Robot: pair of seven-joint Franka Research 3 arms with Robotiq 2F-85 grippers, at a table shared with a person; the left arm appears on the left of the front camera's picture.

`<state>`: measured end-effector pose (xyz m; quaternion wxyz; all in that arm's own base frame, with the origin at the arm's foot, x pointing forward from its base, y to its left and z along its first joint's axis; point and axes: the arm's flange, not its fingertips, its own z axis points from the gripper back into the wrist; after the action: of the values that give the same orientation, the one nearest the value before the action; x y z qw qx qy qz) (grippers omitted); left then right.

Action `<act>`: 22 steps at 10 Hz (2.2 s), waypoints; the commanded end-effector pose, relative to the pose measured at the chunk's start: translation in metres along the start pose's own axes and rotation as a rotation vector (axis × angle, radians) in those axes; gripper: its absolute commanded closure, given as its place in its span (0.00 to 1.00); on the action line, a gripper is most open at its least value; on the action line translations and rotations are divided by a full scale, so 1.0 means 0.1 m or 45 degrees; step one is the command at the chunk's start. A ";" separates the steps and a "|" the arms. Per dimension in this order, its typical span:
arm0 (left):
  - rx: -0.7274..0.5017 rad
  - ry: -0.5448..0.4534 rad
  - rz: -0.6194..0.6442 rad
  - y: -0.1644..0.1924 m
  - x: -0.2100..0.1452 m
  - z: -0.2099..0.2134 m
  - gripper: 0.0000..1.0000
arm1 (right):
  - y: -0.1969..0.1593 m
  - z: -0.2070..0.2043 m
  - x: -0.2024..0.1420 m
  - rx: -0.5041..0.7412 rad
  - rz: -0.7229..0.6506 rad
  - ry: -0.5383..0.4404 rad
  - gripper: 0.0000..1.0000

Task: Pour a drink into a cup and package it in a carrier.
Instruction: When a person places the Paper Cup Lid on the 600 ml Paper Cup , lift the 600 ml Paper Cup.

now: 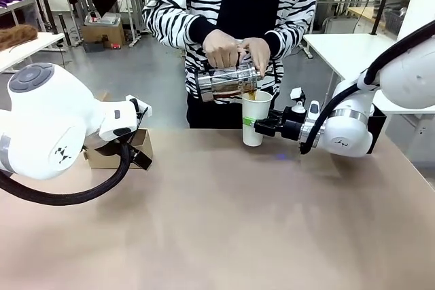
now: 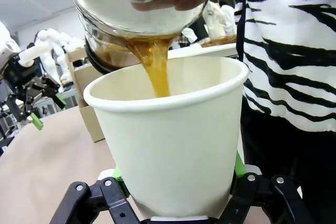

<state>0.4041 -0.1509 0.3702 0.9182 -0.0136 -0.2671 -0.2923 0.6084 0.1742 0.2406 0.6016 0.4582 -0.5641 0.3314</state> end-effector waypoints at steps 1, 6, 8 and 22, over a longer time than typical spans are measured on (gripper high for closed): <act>-0.001 -0.001 0.000 0.00 0.00 0.00 0.00 | 0.02 -0.01 0.04 0.003 0.003 -0.008 0.20; -0.001 -0.001 0.000 0.00 0.00 0.00 0.00 | 0.02 -0.01 0.04 0.003 0.003 -0.008 0.20; -0.001 -0.001 0.000 0.00 0.00 0.00 0.00 | 0.02 -0.01 0.04 0.003 0.003 -0.008 0.20; -0.001 -0.001 0.000 0.00 0.00 0.00 0.00 | 0.02 -0.01 0.04 0.003 0.003 -0.008 0.20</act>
<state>0.4041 -0.1509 0.3702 0.9182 -0.0136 -0.2671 -0.2923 0.6081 0.1740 0.2401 0.6021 0.4582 -0.5638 0.3312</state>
